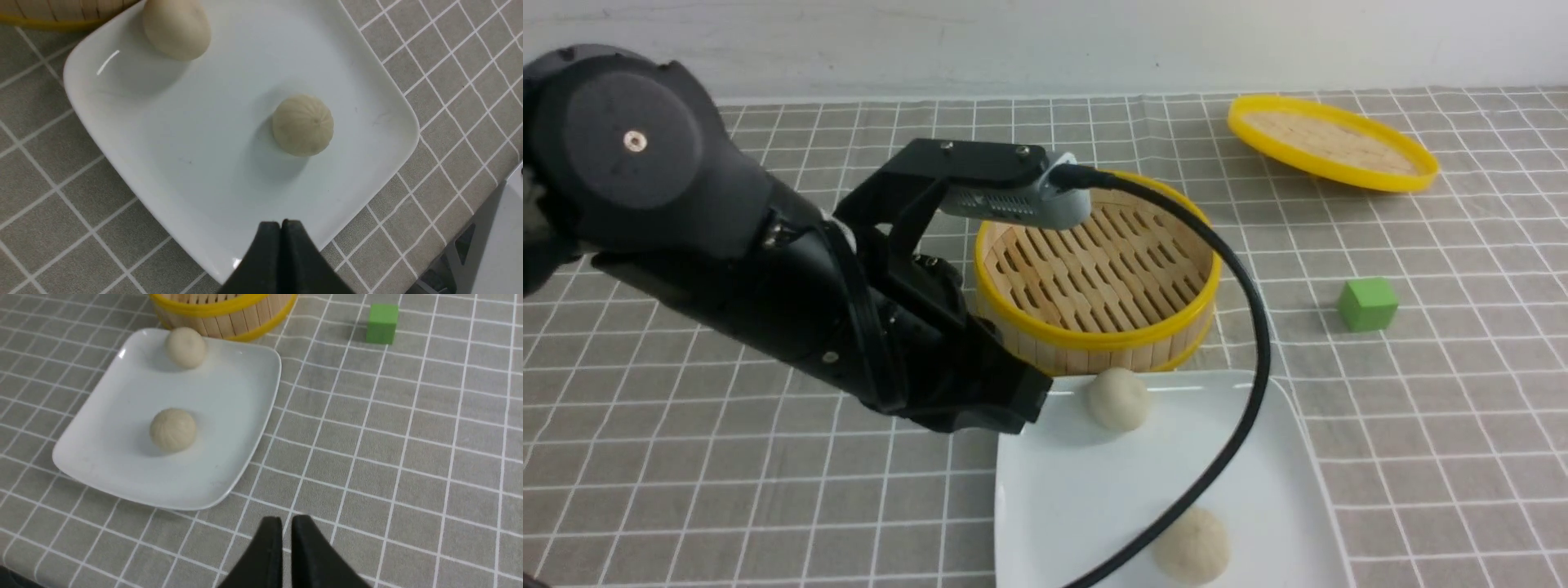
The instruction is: Put the steamed buns into the plate on the grey tablecloth.
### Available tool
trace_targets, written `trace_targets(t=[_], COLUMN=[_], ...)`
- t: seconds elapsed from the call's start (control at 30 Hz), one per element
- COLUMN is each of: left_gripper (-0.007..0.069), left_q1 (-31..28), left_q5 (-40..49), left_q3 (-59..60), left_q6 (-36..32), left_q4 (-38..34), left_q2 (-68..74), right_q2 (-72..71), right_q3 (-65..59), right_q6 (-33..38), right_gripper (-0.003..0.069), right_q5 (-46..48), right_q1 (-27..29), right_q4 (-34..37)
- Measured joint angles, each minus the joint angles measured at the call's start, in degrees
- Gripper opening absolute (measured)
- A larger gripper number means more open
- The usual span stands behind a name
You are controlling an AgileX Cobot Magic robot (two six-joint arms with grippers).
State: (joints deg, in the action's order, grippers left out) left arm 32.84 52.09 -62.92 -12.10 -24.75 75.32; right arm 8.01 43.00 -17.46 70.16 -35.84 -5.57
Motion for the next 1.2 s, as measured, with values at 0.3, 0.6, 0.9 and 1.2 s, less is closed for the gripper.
trace_targets(t=[0.3,0.6,0.9,1.2], left_gripper=[0.0002,0.0002,0.0011,0.0019], left_q1=[0.0,0.0,0.0,0.0], left_q5=[0.0,-0.4,-1.1,-1.1], left_q3=[0.0,0.0,0.0,0.0], left_q6=[0.0,0.0,0.0,0.0], left_q4=[0.5,1.5,1.6,1.7], left_q2=[-0.8,-0.8,-0.8,-0.8], right_q2=[-3.2,-3.1,-3.1,-3.1], right_q3=[-14.2,-24.5,-25.0,-25.0], right_q6=[0.0,2.5,6.9,6.9], right_gripper=[-0.0016,-0.0015,-0.0015,-0.0008], right_q5=[-24.2,-43.9,-43.4,-43.3], right_q1=[0.0,0.0,0.0,0.0], right_q4=[3.0,-0.2,0.6,1.2])
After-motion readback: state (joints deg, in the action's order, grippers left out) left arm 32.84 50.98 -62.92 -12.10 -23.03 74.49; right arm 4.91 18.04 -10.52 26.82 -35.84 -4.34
